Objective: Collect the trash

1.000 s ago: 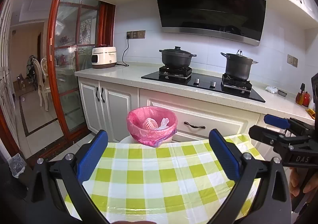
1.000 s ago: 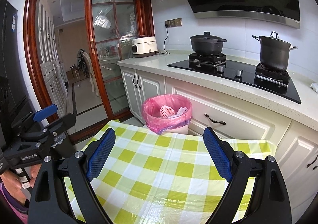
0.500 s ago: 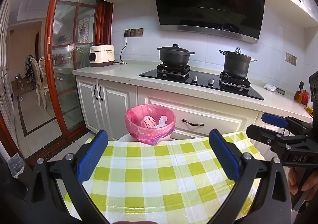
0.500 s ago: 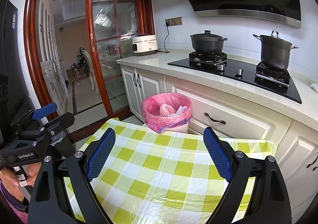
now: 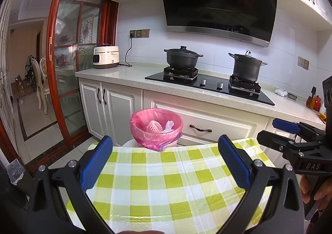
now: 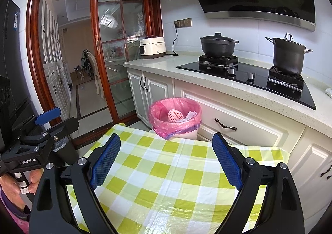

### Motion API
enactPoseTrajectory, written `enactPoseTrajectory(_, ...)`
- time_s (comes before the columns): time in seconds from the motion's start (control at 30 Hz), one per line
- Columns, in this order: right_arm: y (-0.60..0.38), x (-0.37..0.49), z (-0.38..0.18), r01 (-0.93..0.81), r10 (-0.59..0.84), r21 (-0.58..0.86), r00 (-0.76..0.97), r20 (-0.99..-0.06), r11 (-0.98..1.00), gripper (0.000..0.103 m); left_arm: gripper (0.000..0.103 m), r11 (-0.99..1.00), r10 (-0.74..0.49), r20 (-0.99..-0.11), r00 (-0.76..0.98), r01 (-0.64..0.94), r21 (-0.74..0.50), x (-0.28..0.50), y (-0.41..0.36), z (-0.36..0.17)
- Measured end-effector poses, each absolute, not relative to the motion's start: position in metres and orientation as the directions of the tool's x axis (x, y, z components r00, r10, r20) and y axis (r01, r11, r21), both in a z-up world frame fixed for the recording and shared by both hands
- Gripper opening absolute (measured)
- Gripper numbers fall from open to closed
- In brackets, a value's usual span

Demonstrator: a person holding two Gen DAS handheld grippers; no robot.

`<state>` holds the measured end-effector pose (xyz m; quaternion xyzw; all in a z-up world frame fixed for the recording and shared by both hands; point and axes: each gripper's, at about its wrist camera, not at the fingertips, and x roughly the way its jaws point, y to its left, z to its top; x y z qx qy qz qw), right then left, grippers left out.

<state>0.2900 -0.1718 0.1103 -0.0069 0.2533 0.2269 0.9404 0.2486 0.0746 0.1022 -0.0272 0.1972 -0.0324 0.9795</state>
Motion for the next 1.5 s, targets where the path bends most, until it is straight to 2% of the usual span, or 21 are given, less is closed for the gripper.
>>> enactPoseTrajectory(1.5, -0.177, 0.287, 0.1023, -0.432, 0.437, 0.126, 0.763, -0.476, 0.893, 0.085, 0.098, 0.994, -0.104, -0.4, 0.911, 0.083, -0.07, 0.2534, 0.0675, 0.0977)
